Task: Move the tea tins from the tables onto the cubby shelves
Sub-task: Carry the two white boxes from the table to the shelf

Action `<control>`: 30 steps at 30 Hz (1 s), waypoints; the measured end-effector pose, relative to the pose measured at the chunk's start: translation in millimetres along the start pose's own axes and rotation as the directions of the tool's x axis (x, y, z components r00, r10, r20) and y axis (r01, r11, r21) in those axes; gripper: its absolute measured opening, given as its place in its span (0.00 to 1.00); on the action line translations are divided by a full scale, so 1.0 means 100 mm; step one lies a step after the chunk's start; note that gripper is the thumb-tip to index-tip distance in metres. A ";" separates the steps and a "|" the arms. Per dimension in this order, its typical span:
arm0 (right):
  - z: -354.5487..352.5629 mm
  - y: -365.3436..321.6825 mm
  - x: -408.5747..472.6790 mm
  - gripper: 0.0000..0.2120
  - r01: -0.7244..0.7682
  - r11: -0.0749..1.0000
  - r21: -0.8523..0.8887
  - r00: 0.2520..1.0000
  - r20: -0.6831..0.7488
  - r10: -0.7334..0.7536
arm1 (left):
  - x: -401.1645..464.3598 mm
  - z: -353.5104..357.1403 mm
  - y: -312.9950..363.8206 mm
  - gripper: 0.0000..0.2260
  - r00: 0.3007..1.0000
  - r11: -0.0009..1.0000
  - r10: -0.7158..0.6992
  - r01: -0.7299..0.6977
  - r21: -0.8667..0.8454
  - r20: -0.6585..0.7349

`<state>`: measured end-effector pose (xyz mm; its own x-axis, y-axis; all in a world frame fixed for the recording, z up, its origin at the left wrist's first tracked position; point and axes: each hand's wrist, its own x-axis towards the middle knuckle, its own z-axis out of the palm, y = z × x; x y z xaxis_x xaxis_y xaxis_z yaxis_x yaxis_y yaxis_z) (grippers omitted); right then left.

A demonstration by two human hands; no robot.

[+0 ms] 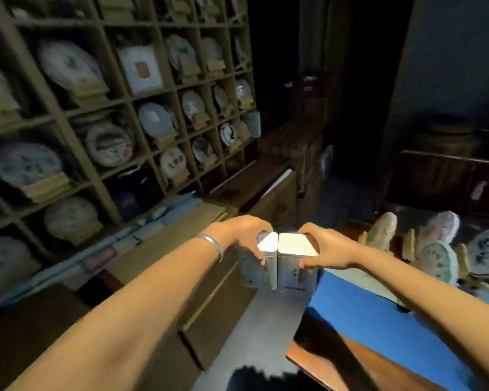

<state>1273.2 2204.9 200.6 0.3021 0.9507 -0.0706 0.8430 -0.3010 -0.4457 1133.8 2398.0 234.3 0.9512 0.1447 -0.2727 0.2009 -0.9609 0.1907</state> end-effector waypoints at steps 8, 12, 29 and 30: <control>0.05 -2.69 1.05 0.30 0.414 0.906 -0.086 0.910 0.035 -0.413 | -2.74 -0.69 -1.27 0.29 0.894 0.929 -0.370 0.356 -0.099 -0.254; 0.25 -4.21 1.30 0.29 0.605 0.791 -0.093 0.797 0.071 -0.600 | -4.23 -0.76 -1.74 0.29 0.782 0.847 -0.531 0.492 -0.201 -0.325; 1.32 -7.90 1.81 0.30 0.853 0.504 0.137 0.479 0.182 -0.859 | -7.70 -0.48 -2.74 0.29 0.338 0.507 -0.854 0.708 -0.492 -0.396; 1.38 -7.99 1.88 0.29 0.848 0.504 0.161 0.475 0.190 -0.859 | -7.76 -0.47 -2.82 0.29 0.324 0.494 -0.861 0.712 -0.498 -0.391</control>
<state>594.9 2634.9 420.9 -0.6653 0.7245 0.1803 0.6098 0.6667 -0.4285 350.3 2568.0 436.4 0.2271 0.9669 0.1161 0.8936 -0.2543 0.3699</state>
